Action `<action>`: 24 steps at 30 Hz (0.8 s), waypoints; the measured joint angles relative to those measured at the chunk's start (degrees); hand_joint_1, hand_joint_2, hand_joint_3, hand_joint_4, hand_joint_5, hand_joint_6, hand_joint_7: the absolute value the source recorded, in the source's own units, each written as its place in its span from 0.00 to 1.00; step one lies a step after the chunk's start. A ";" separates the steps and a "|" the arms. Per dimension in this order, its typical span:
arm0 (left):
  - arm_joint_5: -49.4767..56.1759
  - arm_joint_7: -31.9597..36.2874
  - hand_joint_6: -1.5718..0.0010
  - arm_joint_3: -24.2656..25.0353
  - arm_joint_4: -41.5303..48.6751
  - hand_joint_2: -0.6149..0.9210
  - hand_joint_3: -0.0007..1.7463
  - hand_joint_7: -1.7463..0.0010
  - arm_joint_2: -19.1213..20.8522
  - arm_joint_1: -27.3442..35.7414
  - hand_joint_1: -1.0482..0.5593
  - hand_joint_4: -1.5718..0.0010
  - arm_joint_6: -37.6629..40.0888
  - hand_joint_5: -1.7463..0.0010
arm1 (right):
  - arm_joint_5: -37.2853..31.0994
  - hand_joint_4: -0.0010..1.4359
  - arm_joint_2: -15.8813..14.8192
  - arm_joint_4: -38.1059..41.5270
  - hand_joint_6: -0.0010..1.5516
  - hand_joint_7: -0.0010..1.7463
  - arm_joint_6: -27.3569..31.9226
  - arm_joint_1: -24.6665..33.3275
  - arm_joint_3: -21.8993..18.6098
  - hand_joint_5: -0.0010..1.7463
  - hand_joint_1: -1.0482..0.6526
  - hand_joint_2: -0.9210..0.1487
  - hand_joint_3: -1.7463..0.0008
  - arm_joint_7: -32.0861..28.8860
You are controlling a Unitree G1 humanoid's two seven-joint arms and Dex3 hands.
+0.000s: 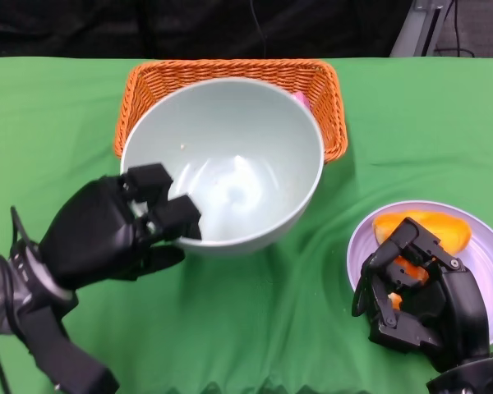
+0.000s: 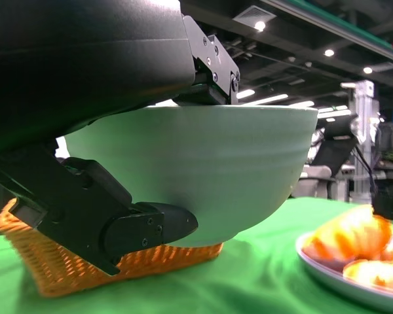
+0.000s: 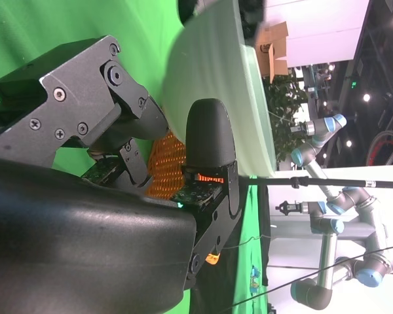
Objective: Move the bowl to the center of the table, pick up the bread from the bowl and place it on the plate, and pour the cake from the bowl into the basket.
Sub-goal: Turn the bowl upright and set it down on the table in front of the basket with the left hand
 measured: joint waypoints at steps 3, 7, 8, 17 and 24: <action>0.70 3.15 0.71 -3.71 1.47 0.79 0.48 0.00 0.01 0.19 0.64 0.57 1.46 0.00 | 0.18 0.55 0.00 0.25 0.33 0.97 0.00 -0.18 -0.07 1.00 0.61 0.33 0.28 0.39; 0.89 5.87 0.70 -7.18 2.40 0.79 0.43 0.00 0.02 1.01 0.64 0.56 2.78 0.00 | 0.31 0.55 -0.01 0.26 0.33 0.97 0.05 -0.22 -0.22 1.00 0.62 0.33 0.29 0.43; 0.88 6.44 0.70 -7.77 2.59 0.79 0.43 0.00 0.03 1.33 0.64 0.56 3.14 0.00 | 0.35 0.55 -0.03 0.27 0.33 0.96 0.05 -0.26 -0.25 1.00 0.62 0.33 0.28 0.45; 0.85 7.57 0.72 -12.71 3.72 0.87 0.26 0.00 0.26 3.64 0.61 0.56 4.57 0.00 | 0.20 0.55 -0.19 0.68 0.34 0.95 0.16 -0.53 -0.43 1.00 0.61 0.33 0.29 0.20; -0.10 7.80 0.72 -14.74 3.85 0.91 0.24 0.00 0.40 5.65 0.61 0.56 4.75 0.00 | 0.99 0.55 -0.50 0.89 0.33 0.95 0.01 -0.77 -0.60 1.00 0.62 0.32 0.30 1.29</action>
